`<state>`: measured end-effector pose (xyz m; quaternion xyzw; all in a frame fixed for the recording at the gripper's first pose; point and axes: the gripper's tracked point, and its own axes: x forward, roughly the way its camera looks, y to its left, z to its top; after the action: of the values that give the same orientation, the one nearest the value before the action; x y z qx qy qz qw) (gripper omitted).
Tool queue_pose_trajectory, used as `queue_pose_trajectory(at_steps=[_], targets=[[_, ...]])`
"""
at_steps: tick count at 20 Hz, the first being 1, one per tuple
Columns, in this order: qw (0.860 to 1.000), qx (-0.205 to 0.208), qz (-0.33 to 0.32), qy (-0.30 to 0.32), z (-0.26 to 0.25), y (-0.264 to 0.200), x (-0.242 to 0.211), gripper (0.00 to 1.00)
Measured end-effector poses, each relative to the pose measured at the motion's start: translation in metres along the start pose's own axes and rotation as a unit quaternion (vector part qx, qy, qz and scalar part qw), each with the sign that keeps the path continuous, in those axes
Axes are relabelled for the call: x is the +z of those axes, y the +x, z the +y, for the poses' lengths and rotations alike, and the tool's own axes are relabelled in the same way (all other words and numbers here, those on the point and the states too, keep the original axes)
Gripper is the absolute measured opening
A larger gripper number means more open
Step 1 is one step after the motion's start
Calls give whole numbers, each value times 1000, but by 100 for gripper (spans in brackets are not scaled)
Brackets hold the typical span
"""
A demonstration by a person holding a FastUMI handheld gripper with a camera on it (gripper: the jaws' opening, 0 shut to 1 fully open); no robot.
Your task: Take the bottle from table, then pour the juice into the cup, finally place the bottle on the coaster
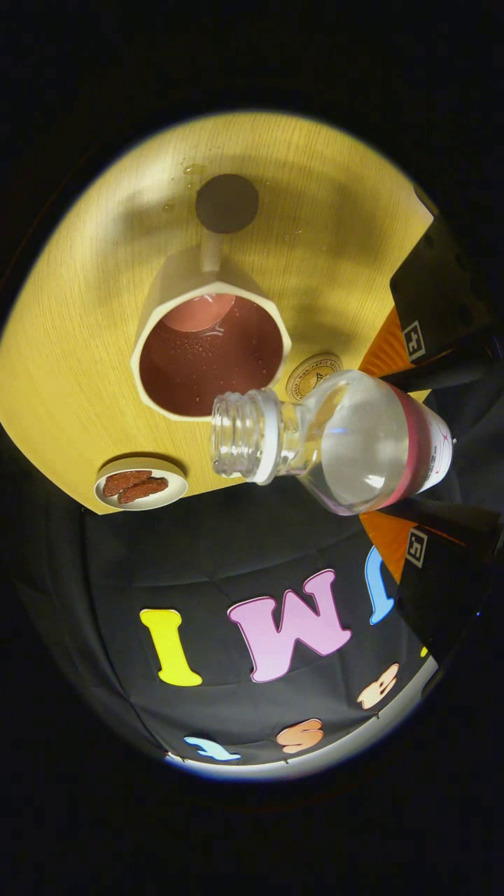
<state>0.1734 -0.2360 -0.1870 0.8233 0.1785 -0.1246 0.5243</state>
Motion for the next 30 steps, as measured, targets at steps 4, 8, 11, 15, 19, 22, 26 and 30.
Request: queue_pose_trajectory(at_steps=[4,8,11,15,19,22,26,30], targets=[[1000,-8,0,17,-4,1,0,71],[999,-11,5,53,-6,2,-7,71],[998,-3,3,70,0,3,-8,71],[995,4,7,95,8,5,-10,71],[994,1,16,111,12,8,-17,71],[993,5,16,119,12,1,-18,71],[989,10,13,148,17,0,-10,71],[984,8,17,177,17,-1,-6,71]])
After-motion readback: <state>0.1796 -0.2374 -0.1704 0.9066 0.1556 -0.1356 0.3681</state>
